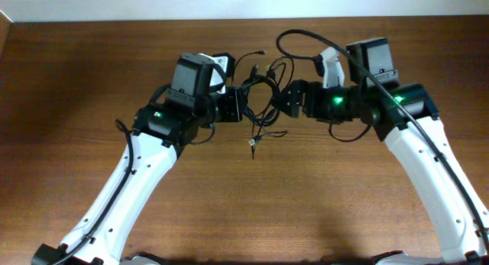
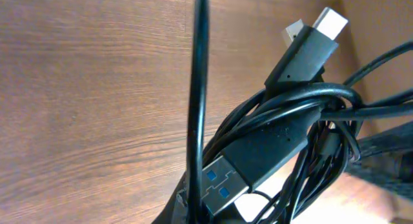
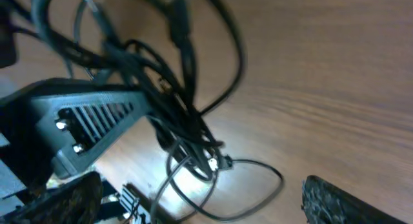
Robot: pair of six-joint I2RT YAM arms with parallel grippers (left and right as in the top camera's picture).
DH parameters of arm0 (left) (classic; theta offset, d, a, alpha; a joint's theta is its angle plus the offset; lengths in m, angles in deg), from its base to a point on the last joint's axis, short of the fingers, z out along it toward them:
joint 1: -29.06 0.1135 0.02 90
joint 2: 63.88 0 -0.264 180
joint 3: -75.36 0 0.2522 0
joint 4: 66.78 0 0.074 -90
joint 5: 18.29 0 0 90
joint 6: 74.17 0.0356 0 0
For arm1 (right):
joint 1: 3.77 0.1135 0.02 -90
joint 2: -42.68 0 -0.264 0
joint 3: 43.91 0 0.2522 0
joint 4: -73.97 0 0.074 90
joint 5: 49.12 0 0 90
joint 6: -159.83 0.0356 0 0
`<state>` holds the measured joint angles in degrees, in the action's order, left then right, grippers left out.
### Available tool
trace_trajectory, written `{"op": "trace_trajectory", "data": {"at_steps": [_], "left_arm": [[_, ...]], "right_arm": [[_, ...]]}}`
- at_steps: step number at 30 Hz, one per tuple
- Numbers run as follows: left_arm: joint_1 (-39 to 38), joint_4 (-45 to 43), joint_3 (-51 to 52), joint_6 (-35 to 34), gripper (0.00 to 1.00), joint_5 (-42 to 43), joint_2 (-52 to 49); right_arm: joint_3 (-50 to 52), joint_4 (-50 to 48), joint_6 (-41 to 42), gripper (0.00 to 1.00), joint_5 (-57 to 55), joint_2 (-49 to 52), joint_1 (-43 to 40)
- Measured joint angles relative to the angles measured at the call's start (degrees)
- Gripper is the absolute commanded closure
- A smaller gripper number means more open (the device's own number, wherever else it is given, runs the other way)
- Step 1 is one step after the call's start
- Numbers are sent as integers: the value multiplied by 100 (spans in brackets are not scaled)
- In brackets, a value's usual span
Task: Untangle cables
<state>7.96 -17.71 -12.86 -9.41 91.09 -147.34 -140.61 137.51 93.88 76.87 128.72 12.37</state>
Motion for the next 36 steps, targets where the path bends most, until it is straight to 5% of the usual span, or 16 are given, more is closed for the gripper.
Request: {"op": "trace_trajectory", "data": {"at_steps": [1,9,16,25,31,36], "left_arm": [[70,-31,0,-42,100,160,0],[376,-133,0,-205,100,1117,0],[398,-155,0,-199,100,708,2],[267,-608,0,-955,100,-356,162],[831,-1141,87,-1386,100,1067,111],[1300,-1163,114,-361,100,2673,20]], "right_arm": [[0,-162,55,39,22,44,61],[-4,-953,26,96,382,625,319],[-2,-1416,-662,96,1447,691,308],[-22,-1130,-2826,96,2728,892,302],[-208,-778,-3274,96,2015,885,304],[-227,-557,-3340,94,1694,796,348]]}}
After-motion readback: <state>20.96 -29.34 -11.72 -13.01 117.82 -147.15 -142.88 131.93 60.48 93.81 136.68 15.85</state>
